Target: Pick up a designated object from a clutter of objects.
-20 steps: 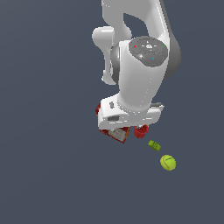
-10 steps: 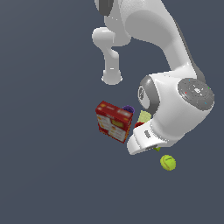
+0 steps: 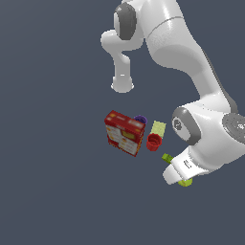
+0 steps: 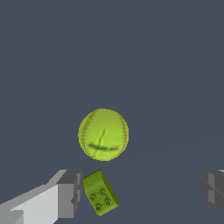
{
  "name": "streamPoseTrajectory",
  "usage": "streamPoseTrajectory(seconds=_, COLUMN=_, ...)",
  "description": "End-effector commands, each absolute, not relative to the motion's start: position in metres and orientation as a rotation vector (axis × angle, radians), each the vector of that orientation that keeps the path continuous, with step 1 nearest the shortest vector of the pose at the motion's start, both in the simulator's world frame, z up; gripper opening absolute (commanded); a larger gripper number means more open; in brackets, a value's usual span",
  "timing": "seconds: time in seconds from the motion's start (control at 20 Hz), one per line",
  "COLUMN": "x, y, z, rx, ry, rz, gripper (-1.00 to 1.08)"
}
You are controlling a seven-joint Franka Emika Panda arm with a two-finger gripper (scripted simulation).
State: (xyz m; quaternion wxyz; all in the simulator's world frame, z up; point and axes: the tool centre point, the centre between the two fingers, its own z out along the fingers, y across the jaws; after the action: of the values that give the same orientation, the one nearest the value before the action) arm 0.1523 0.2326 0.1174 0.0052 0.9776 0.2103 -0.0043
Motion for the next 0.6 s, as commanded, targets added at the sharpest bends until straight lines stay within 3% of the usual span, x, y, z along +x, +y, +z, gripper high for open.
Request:
streamPoseTrajectory(seconds=0.0, x=0.154, y=0.246, z=0.107, rx=3.059, ry=0.686, rz=-0.007, gripper=1.00)
streamPoseTrajectory(seconds=0.55, x=0.154, y=0.266, z=0.092, rx=3.056, ry=0.725, rz=-0.002, gripper=1.00)
